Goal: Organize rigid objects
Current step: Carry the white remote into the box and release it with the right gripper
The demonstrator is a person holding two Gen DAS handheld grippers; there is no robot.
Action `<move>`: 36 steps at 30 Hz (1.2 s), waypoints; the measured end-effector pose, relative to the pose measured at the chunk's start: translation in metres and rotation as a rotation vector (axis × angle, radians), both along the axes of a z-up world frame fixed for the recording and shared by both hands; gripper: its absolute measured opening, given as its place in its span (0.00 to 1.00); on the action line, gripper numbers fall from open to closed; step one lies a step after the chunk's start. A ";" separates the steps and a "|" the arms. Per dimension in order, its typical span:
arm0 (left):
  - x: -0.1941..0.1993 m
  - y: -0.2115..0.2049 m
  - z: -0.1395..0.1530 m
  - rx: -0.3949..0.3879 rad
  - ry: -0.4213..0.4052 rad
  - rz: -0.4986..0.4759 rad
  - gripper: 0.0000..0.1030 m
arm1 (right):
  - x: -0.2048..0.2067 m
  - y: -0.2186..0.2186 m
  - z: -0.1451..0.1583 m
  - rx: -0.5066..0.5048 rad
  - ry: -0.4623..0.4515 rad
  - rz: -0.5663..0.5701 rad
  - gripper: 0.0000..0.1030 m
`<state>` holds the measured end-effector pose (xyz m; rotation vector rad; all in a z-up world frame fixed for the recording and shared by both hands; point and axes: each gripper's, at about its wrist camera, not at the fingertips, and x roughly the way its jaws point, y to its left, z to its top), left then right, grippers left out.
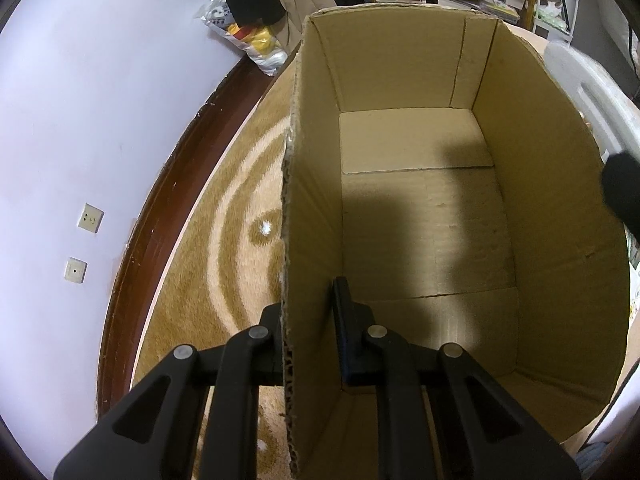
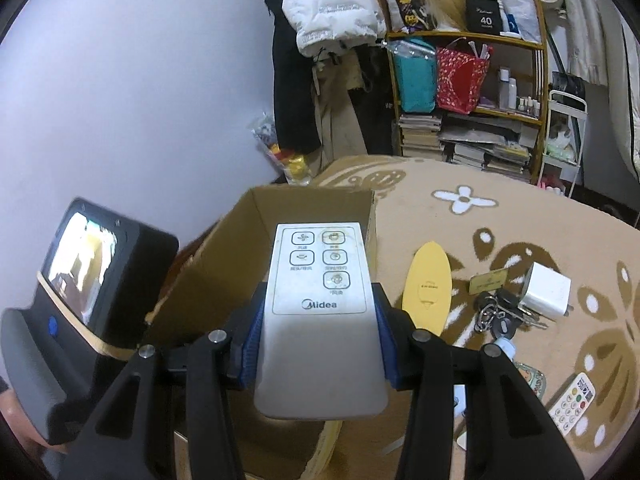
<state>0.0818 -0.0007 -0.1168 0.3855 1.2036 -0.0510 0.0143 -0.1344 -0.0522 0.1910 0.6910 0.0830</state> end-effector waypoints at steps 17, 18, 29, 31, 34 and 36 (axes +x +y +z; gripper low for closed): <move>0.000 0.005 0.002 -0.027 0.007 0.029 0.15 | 0.002 0.008 -0.010 -0.004 0.044 0.016 0.62; 0.000 0.005 0.002 -0.029 0.007 0.031 0.15 | 0.002 0.008 -0.009 -0.012 0.042 0.016 0.64; -0.005 0.010 0.005 -0.035 0.003 0.030 0.15 | -0.004 0.008 0.006 -0.056 0.001 -0.006 0.75; -0.005 0.010 0.006 -0.034 0.001 0.028 0.15 | -0.004 0.005 0.007 -0.061 -0.001 -0.021 0.75; -0.006 0.011 0.006 -0.036 0.002 0.030 0.15 | -0.003 -0.004 0.008 -0.062 -0.003 -0.054 0.76; -0.005 0.011 0.006 -0.037 0.003 0.030 0.15 | -0.002 -0.010 0.008 -0.064 -0.002 -0.075 0.79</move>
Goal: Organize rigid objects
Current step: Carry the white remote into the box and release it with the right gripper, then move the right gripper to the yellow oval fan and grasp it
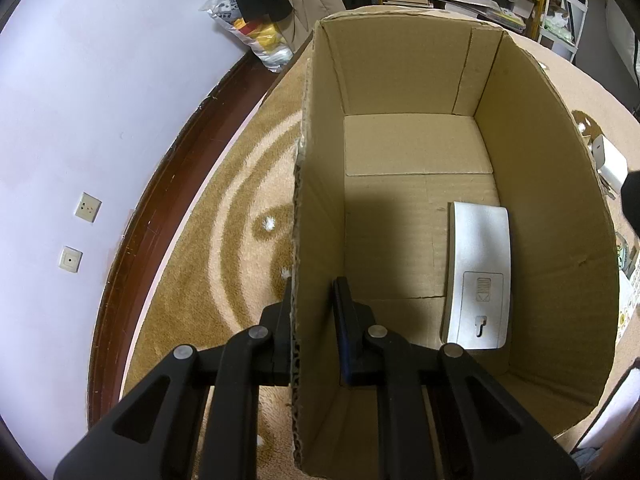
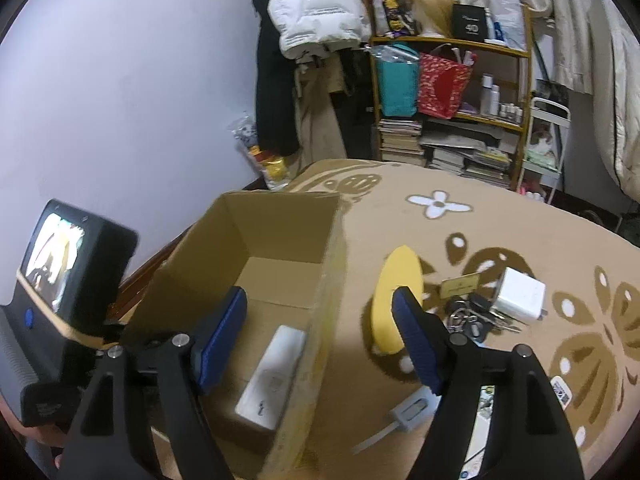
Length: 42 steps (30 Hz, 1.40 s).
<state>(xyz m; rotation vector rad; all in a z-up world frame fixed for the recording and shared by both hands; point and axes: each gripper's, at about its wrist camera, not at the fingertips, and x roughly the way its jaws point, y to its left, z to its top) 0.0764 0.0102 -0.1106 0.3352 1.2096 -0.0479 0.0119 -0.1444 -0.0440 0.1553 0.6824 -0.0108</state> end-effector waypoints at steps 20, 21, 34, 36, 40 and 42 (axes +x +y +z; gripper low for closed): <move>0.001 0.003 0.002 -0.002 -0.006 -0.008 0.16 | 0.017 -0.068 -0.037 0.033 0.121 -0.185 0.89; 0.001 0.003 0.002 -0.003 -0.007 -0.008 0.16 | 0.017 -0.071 -0.040 0.038 0.130 -0.193 0.89; -0.001 0.002 0.001 -0.003 -0.006 -0.009 0.17 | 0.028 -0.090 -0.075 0.059 0.205 -0.206 0.88; -0.001 0.002 0.001 0.000 -0.007 -0.011 0.17 | 0.031 -0.088 -0.077 0.048 0.202 -0.193 0.88; -0.001 0.002 0.001 0.000 -0.006 -0.011 0.17 | 0.037 -0.082 -0.078 0.046 0.186 -0.143 0.87; -0.002 0.001 0.001 0.000 -0.006 -0.011 0.17 | 0.041 -0.079 -0.079 0.046 0.179 -0.122 0.82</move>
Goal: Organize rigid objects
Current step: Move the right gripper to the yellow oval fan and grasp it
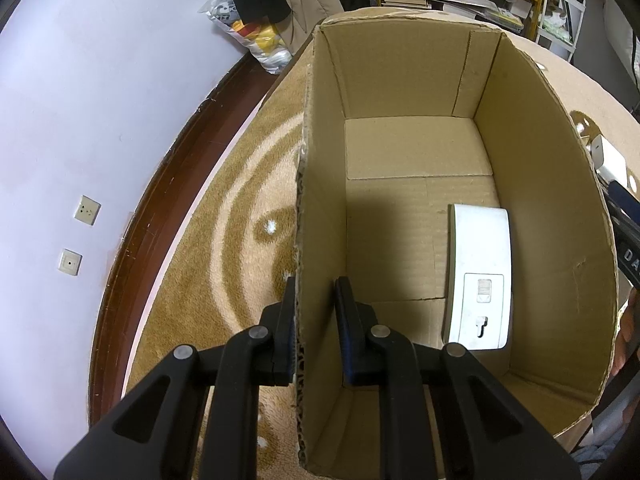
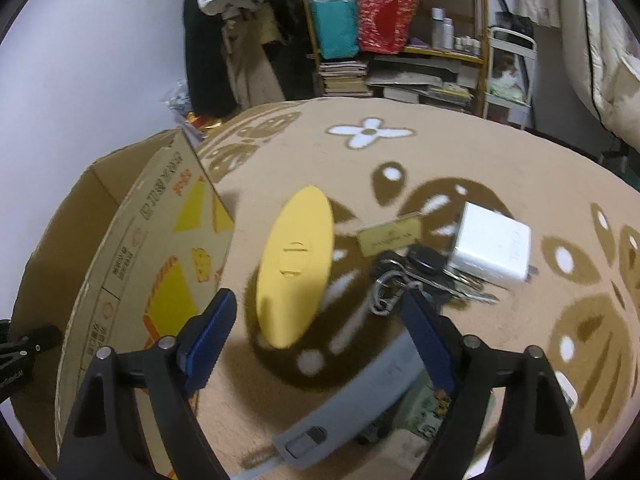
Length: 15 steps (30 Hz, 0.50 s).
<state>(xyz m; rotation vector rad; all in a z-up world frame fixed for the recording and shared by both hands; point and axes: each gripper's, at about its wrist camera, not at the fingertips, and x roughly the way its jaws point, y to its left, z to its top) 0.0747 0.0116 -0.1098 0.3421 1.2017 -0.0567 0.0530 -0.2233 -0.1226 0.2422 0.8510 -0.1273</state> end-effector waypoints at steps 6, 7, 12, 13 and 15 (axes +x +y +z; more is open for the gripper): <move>0.000 0.001 0.000 -0.005 0.000 0.000 0.17 | 0.020 0.008 -0.007 0.001 0.010 0.040 0.65; 0.000 0.000 0.000 -0.005 -0.002 0.000 0.17 | 0.025 0.009 -0.009 -0.008 0.015 0.040 0.64; 0.000 0.001 -0.001 -0.002 0.000 0.000 0.17 | 0.047 0.018 -0.020 -0.025 0.058 0.077 0.64; 0.000 0.001 -0.002 0.000 0.002 -0.001 0.17 | 0.051 0.019 -0.024 -0.025 0.074 0.083 0.64; 0.002 0.000 -0.003 0.003 0.004 0.002 0.17 | 0.057 0.021 -0.033 -0.034 0.105 0.083 0.64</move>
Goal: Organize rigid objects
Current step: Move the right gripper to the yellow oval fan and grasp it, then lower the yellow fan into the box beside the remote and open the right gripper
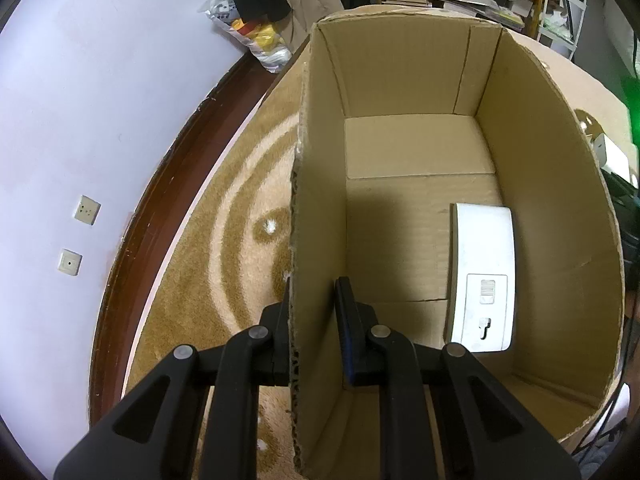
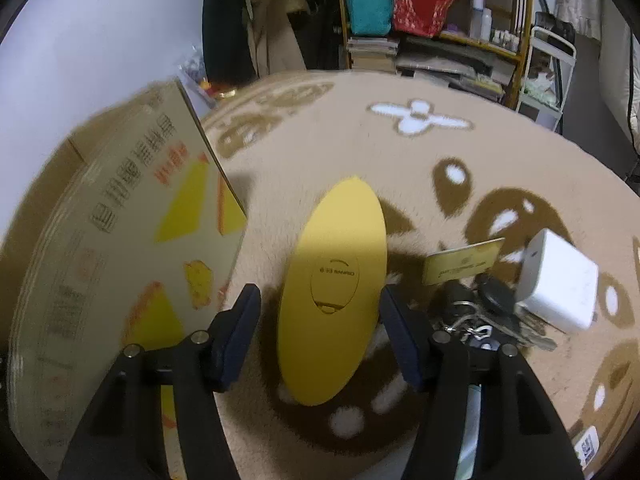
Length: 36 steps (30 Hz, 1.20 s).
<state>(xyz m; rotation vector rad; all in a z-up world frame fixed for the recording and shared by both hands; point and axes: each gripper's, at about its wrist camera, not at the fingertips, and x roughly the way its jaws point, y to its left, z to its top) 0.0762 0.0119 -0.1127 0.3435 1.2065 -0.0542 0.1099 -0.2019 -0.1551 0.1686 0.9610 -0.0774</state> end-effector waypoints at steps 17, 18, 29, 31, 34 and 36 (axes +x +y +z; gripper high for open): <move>0.002 -0.006 -0.005 0.016 0.007 -0.007 0.17 | -0.019 -0.009 0.001 0.027 0.032 -0.089 0.56; 0.002 -0.006 -0.004 0.015 0.008 -0.006 0.17 | -0.025 -0.012 0.003 0.051 0.020 -0.101 0.56; 0.001 -0.005 -0.001 0.013 -0.001 -0.002 0.17 | -0.058 -0.019 0.039 0.189 -0.115 -0.149 0.56; 0.001 -0.006 -0.001 0.015 -0.001 -0.003 0.17 | -0.063 -0.015 0.052 0.207 -0.149 -0.145 0.56; 0.000 -0.006 -0.001 0.016 -0.002 -0.003 0.17 | -0.070 -0.002 0.074 0.207 -0.195 -0.105 0.56; 0.000 -0.006 -0.001 0.016 -0.002 -0.003 0.17 | -0.076 0.008 0.086 0.208 -0.226 -0.075 0.56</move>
